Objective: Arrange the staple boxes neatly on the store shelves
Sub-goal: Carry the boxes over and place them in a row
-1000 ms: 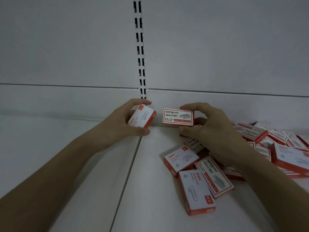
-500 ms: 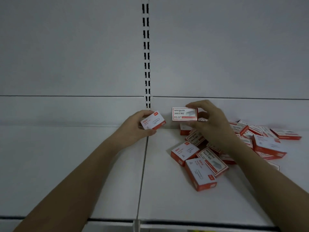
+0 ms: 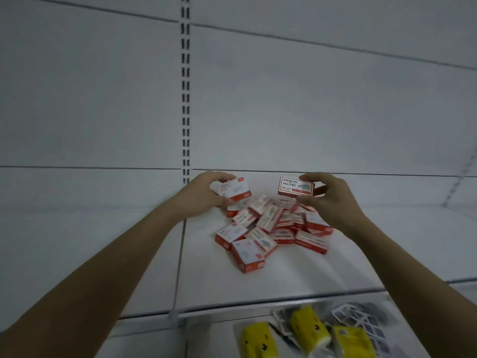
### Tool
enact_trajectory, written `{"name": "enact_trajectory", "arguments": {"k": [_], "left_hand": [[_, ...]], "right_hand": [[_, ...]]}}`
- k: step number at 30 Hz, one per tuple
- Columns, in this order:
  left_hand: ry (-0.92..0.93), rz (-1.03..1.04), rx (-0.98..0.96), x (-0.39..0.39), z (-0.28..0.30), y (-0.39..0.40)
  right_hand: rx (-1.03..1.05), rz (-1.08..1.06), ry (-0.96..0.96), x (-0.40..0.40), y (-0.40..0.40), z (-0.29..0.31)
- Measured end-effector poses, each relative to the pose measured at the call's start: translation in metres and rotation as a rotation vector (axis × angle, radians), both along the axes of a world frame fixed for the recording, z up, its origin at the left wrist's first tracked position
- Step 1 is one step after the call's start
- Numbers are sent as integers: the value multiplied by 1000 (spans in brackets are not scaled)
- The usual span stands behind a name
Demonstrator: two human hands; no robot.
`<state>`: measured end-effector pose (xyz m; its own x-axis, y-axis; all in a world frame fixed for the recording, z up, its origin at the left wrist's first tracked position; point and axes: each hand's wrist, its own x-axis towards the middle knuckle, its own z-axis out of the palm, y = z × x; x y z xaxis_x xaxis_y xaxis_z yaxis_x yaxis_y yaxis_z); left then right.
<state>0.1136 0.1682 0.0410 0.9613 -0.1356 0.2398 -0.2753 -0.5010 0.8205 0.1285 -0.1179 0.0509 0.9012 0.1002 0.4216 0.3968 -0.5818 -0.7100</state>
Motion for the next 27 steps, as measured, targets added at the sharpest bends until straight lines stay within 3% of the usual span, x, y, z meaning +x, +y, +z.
{"name": "enact_trajectory", "arguments": {"k": [10,27], "left_hand": [[-69,-136,94,-43,32,-202],[8,-346,40,-78,8,-550]], "right_hand": [[-55,-120,48,-76,-186,22],[-131,-379,44,-193,-533,-1]]}}
